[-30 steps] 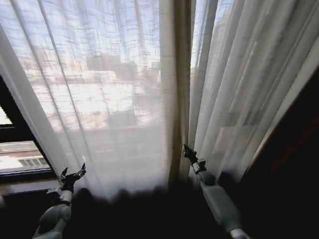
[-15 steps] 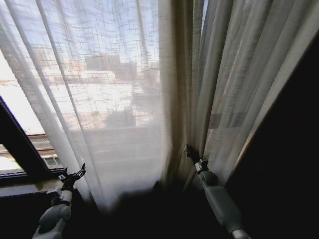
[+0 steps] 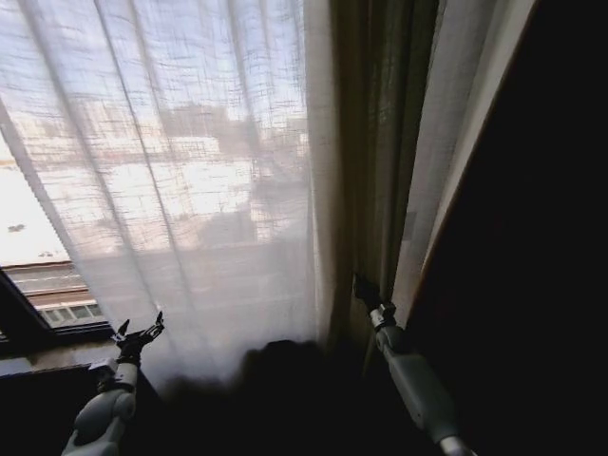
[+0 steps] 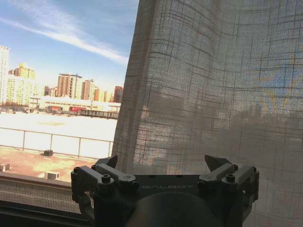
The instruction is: Open the curtains by pulling them apart, changing their state from closed to fully open.
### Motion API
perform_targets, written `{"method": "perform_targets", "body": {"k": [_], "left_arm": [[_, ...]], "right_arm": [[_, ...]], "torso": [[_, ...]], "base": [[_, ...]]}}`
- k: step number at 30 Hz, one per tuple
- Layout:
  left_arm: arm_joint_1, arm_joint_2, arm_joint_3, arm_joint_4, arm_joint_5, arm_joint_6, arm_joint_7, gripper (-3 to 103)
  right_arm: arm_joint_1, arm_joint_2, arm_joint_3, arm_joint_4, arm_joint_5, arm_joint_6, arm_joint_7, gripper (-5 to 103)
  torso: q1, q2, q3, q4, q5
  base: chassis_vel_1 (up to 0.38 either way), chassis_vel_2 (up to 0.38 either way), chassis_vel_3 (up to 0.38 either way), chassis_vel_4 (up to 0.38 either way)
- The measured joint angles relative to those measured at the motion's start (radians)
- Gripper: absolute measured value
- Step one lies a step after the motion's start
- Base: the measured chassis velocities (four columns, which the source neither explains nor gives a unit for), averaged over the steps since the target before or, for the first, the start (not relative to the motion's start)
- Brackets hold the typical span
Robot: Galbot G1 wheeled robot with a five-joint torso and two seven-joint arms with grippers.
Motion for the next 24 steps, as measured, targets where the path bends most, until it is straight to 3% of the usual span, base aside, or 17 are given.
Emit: {"method": "perform_targets", "body": {"k": [4, 8, 14, 17, 24], "left_arm": [[0.000, 0.000, -0.001, 0.000, 0.000, 0.000, -0.001, 100], [0.000, 0.000, -0.001, 0.000, 0.000, 0.000, -0.001, 100], [0.000, 0.000, 0.000, 0.000, 0.000, 0.000, -0.001, 100], [0.000, 0.000, 0.000, 0.000, 0.000, 0.000, -0.001, 100], [0.000, 0.000, 0.000, 0.000, 0.000, 0.000, -0.001, 100]], "right_arm": [[0.005, -0.007, 0.005, -0.006, -0.043, -0.028, 0.030, 0], [0.020, -0.023, 0.011, -0.017, -0.076, -0.075, 0.066, 0], [0.047, -0.039, 0.030, -0.058, -0.073, -0.116, 0.112, 0], [0.079, -0.058, 0.056, -0.106, -0.062, -0.156, 0.183, 0], [0.094, -0.085, 0.118, -0.116, -0.108, -0.245, 0.319, 0]], "torso": [[0.000, 0.000, 0.000, 0.0005, 0.0013], [0.000, 0.000, 0.000, -0.0011, 0.0017], [0.000, 0.000, 0.000, -0.0011, 0.0017], [0.000, 0.000, 0.000, -0.0001, 0.0013], [0.000, 0.000, 0.000, -0.0009, 0.0016]], "base": [[0.068, 0.076, -0.048, -0.038], [0.015, 0.012, -0.009, -0.004], [0.000, 0.000, 0.000, 0.000], [0.000, 0.000, 0.000, 0.000], [0.000, 0.000, 0.000, 0.000]]}}
